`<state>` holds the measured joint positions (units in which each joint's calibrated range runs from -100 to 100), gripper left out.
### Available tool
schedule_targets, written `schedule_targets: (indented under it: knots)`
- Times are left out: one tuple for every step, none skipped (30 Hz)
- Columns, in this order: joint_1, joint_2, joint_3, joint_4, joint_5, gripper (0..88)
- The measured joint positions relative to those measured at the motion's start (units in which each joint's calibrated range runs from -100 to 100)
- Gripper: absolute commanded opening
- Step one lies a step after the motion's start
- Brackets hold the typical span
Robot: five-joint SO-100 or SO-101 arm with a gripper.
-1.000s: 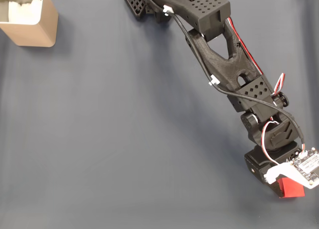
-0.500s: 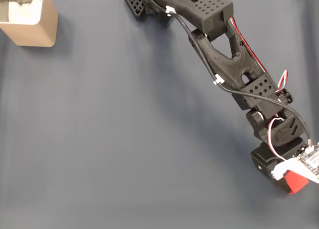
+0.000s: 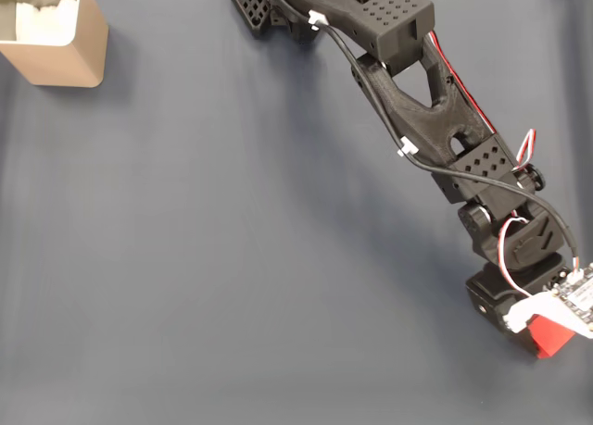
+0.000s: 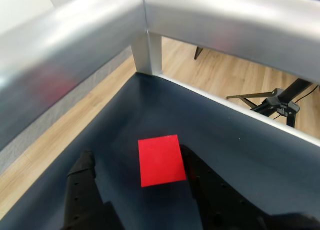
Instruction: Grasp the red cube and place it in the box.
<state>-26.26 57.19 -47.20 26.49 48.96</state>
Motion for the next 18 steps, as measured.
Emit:
schedule_targets:
  knots:
    - [0.00,0.00,1.08,0.00,0.00,37.2]
    - [0.00,0.00,1.81,-0.08,0.05,37.0]
    - [0.00,-0.09,2.26,-0.08,0.05,36.8]
    - [0.07,-0.26,2.44,0.00,0.05,36.6]
    - [0.07,-0.26,2.71,0.00,0.05,36.3]
    - [0.07,-0.26,2.89,0.00,0.05,35.7]
    - [0.15,-0.35,3.35,0.00,0.05,34.5]
    - [0.15,-0.87,3.62,0.00,0.05,33.1]
    - [0.15,-1.22,3.98,0.00,0.05,31.7]
    - [0.15,-1.22,4.34,0.00,0.05,31.0]
    - [0.15,-1.65,4.70,0.00,0.05,30.4]
    - [0.15,-2.00,5.15,0.00,0.05,29.9]
    - [0.15,-2.34,5.70,0.00,0.34,29.4]
    - [0.15,-2.69,5.97,0.00,0.59,29.1]
    - [0.15,-2.95,6.24,0.00,0.73,28.6]
    - [0.15,-3.04,6.24,0.00,0.88,28.2]
    - [0.15,-3.04,6.24,0.00,0.93,27.9]
    - [0.15,-3.13,6.24,0.00,1.03,27.9]
